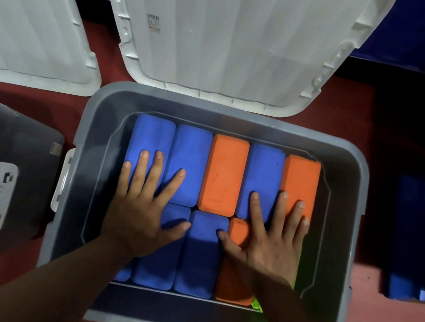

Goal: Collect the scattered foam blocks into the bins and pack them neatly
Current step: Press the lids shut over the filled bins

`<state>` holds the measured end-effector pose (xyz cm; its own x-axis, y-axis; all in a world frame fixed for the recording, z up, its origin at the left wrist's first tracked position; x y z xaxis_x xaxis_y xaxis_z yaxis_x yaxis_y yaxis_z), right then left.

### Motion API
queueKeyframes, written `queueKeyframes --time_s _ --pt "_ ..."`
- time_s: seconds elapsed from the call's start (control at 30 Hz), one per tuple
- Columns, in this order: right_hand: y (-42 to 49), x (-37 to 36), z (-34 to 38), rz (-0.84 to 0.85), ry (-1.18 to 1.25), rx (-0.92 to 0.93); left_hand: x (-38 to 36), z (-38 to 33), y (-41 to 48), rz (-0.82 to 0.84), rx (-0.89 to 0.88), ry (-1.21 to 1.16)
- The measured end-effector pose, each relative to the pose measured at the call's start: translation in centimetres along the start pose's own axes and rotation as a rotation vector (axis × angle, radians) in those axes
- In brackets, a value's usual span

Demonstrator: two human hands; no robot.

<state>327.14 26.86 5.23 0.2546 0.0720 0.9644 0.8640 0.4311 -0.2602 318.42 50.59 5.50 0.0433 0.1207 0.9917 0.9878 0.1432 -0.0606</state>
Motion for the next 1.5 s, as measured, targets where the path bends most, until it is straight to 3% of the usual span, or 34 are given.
queueKeyframes --time_s 0.17,0.33,0.6,0.83,1.2,1.4,1.5 --pt "0.8 0.2 0.0 -0.067 -0.012 0.011 -0.1 0.0 0.6 0.044 0.014 -0.018" --pt "0.7 1.4 0.2 0.057 0.013 -0.017 1.3 0.1 0.5 0.18 0.027 -0.066" --pt "5.1 11.1 4.3 -0.003 0.242 -0.042 10.4 1.7 8.4 0.069 -0.013 -0.068" --pt "16.6 18.0 4.3 -0.046 0.221 0.016 15.1 2.3 19.2 -0.048 0.027 -0.063" --pt "32.9 23.6 3.3 -0.072 0.164 0.025 16.6 5.0 33.6 -0.011 0.113 0.076" --pt "34.4 21.8 3.2 -0.071 0.091 0.077 14.2 5.2 34.4 -0.005 0.077 0.131" --pt "34.5 23.1 3.4 -0.157 0.048 0.121 14.5 5.1 34.0 -0.047 0.068 0.23"
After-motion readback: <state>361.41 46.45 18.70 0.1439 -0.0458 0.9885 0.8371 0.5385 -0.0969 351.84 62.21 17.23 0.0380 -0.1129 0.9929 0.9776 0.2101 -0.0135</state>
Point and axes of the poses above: each hand's wrist, its own y-axis towards the middle knuckle, its own x-axis out of the back of the hand, z = x × y, the point moved 6 cm from there along y, towards the middle knuckle, and after that the axes turned 1 degree about -x, right-handed, at the moved point
